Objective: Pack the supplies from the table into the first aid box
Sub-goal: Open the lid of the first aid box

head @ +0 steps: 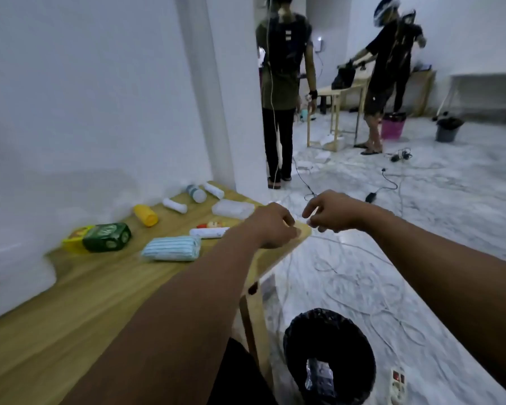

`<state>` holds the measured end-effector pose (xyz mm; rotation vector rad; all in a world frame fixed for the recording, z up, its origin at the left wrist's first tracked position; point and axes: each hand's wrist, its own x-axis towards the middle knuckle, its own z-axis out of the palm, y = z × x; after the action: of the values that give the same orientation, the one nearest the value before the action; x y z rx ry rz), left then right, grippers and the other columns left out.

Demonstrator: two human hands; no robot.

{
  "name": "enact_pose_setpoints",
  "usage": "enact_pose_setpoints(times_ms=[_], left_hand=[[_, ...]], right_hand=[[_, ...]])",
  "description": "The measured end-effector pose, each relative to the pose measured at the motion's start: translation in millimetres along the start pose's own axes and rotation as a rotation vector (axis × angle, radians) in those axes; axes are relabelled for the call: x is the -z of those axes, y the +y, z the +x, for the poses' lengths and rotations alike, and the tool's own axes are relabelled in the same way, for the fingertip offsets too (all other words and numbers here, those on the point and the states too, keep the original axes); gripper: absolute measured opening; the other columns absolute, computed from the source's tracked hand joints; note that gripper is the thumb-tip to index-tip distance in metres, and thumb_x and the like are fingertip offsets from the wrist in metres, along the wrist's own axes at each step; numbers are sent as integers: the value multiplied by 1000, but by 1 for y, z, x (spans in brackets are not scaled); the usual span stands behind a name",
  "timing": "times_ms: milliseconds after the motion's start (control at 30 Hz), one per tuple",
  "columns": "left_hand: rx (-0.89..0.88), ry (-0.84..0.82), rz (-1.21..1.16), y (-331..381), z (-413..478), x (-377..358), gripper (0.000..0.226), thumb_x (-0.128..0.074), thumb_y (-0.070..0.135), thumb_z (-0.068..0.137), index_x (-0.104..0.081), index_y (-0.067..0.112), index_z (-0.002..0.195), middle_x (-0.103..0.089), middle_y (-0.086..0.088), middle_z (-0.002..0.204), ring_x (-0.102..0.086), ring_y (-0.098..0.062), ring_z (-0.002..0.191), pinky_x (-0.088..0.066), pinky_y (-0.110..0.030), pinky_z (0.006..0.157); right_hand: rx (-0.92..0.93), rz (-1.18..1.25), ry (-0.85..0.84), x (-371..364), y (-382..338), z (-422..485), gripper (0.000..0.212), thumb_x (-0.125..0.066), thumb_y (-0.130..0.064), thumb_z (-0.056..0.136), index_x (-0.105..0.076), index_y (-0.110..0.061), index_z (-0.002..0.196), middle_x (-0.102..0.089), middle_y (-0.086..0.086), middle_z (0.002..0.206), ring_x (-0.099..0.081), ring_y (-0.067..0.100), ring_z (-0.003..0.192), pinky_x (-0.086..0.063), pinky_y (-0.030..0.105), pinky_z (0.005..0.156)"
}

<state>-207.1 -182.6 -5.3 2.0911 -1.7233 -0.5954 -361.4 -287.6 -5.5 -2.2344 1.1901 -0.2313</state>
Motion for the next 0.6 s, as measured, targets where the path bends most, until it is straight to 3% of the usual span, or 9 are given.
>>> enact_pose_setpoints(times_ms=[67,267,433,600], left_hand=[[7,74,-2,-8,-21,38,35,-67,41,87,-67,22,117,-67,-8,115,-65,-24,104,-53,-37,92],[189,312,6,-84,-97,130,26,-72,43,82,-71,30,104,-70,-2,105,-68,-17,86,-56,-33,86],[369,493,6,-169,-181,176,23,-70,41,84,-73,27,101,-70,-3,105,-67,-17,89,-52,-27,73],[490,738,19,-235,-260,190,13,-65,30,89,-74,23,96,-69,5,93,-66,-13,88,-44,-23,72]], right_hand=[[87,-28,9,4,-44,3,21,-64,-17,89,-70,-18,110,-75,10,97,-75,19,85,-55,30,59],[339,-69,-62,-27,-178,12,23,-62,-16,87,-71,-17,107,-76,9,94,-76,18,84,-57,32,62],[568,-85,-144,-88,-281,13,22,-64,-15,86,-74,-18,106,-76,8,90,-75,29,85,-57,32,63],[756,-91,-200,-162,-355,13,26,-63,-21,88,-72,-20,113,-68,-1,104,-61,15,98,-46,26,79]])
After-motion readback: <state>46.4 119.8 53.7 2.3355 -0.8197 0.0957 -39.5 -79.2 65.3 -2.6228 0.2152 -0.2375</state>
